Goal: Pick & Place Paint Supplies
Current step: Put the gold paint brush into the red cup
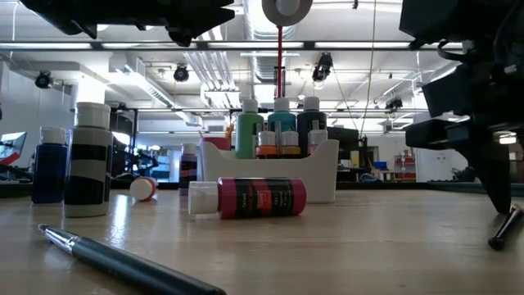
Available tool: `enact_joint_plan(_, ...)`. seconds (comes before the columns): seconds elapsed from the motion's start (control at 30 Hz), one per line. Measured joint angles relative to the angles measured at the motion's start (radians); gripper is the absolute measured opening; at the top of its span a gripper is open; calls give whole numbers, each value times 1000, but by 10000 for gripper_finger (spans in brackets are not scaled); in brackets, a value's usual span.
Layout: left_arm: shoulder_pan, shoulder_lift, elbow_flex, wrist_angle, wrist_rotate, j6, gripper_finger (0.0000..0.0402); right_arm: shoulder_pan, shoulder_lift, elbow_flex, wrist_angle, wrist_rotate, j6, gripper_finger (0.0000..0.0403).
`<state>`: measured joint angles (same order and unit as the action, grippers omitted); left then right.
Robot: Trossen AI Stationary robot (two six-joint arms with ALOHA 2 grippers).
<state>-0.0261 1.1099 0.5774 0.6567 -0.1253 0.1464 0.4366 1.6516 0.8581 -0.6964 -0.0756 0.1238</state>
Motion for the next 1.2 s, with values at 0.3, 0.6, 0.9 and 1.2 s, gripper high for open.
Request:
enact_joint_plan(0.3,0,0,0,0,0,0,236,-1,0,-1,-1,2,4,34)
enact_joint_plan(0.6,1,0,0,-6,0,-61,236,2,-5,41,-89,13,10,10)
enact_joint_plan(0.9,23,2,47,-119,9,-313,234,44,-64,250,-366,340,-32,9)
enact_joint_plan(1.2,175,15,76,-142,297,-637,223,168,-64,447,-486,1021,-309,8)
